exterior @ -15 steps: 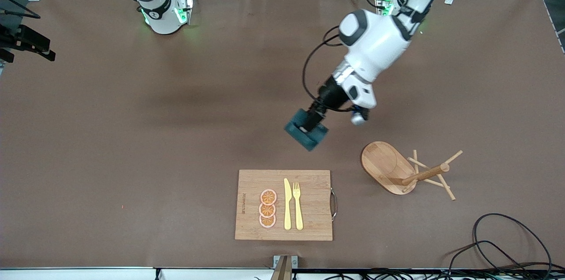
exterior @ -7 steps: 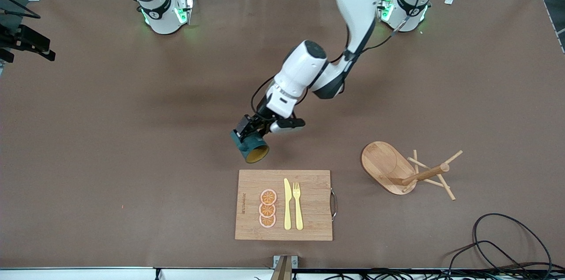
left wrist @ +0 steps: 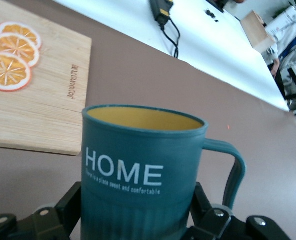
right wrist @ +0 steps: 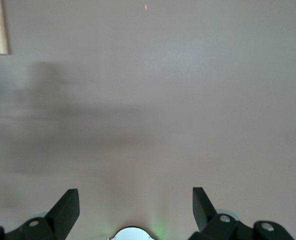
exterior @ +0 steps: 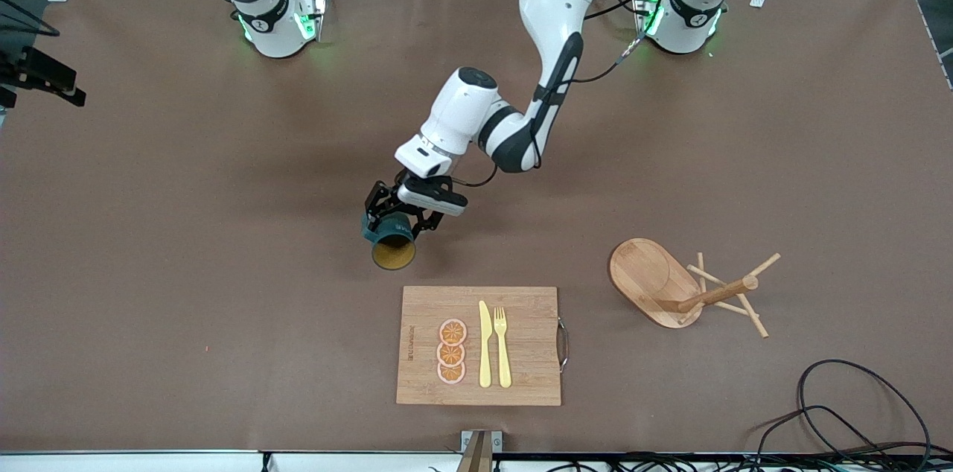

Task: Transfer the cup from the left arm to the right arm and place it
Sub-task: 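Hold the mug with the left gripper while the right gripper approaches it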

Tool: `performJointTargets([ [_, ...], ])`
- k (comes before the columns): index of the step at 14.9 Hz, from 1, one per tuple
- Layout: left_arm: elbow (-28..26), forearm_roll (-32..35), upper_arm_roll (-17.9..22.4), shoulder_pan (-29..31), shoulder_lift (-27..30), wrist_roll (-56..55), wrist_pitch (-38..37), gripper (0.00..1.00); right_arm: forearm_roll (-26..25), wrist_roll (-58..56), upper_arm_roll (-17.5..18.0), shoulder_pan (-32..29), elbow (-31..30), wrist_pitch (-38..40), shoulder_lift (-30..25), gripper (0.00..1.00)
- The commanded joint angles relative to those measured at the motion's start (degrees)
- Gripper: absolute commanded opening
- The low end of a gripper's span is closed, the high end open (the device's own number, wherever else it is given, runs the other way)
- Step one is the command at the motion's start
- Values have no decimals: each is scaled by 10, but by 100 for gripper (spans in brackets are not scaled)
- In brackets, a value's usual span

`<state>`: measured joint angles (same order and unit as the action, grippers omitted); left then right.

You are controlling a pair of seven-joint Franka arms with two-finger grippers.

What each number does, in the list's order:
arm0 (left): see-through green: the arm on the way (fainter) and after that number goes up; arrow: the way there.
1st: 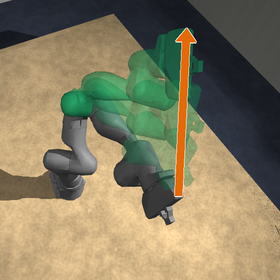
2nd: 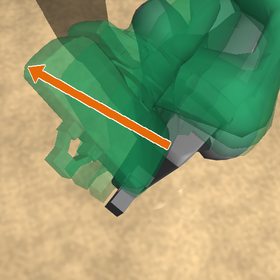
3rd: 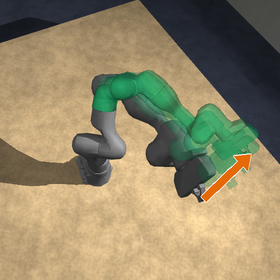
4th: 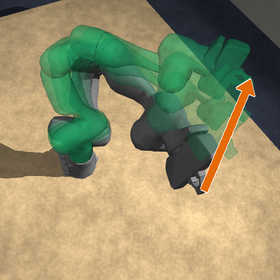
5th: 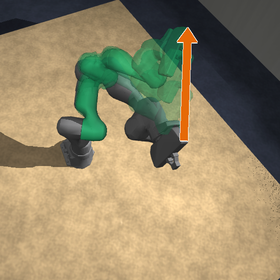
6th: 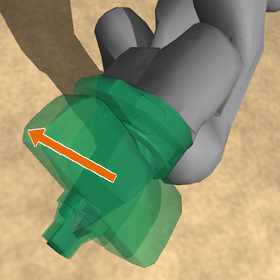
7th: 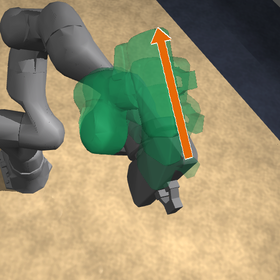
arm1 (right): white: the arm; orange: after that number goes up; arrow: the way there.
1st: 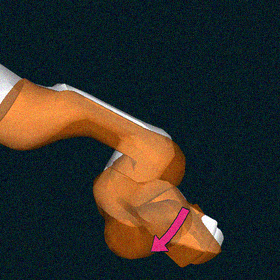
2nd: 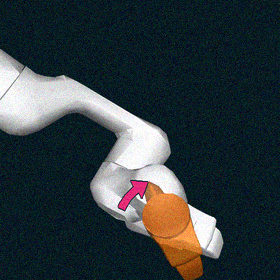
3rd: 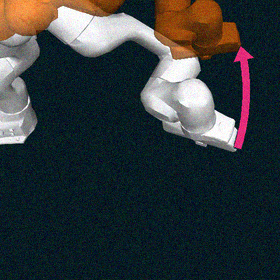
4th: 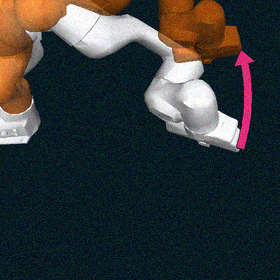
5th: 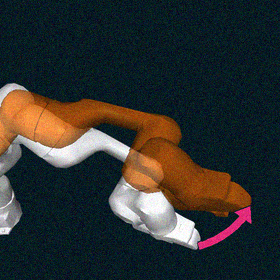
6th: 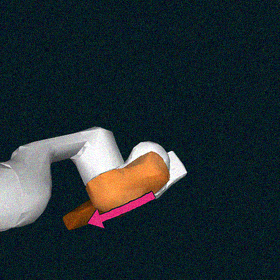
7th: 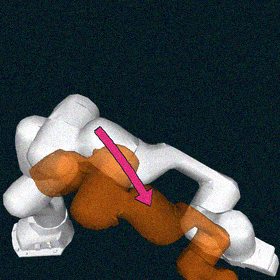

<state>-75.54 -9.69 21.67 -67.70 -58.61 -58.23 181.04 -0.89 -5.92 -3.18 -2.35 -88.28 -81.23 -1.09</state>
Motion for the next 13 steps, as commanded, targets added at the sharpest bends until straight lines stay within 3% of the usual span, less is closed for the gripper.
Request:
performJointTargets([
  [1,18,9,84,-67,-48,0,5,55,-2,-2,5,-22,16,-13,64,100],
  [4,8,8,100,-105,-61,0,5,55,-20,-3,5,-21,20,-54,84,100],
  [7,0,5,163,-164,-98,-6,5,54,-23,8,5,-16,7,-65,85,100],
  [11,-20,5,179,-204,-104,-21,2,54,-18,63,7,-7,-21,-110,100,100],
  [13,-33,4,207,-235,-119,-43,-1,54,-18,83,7,10,-49,-147,108,100],
])
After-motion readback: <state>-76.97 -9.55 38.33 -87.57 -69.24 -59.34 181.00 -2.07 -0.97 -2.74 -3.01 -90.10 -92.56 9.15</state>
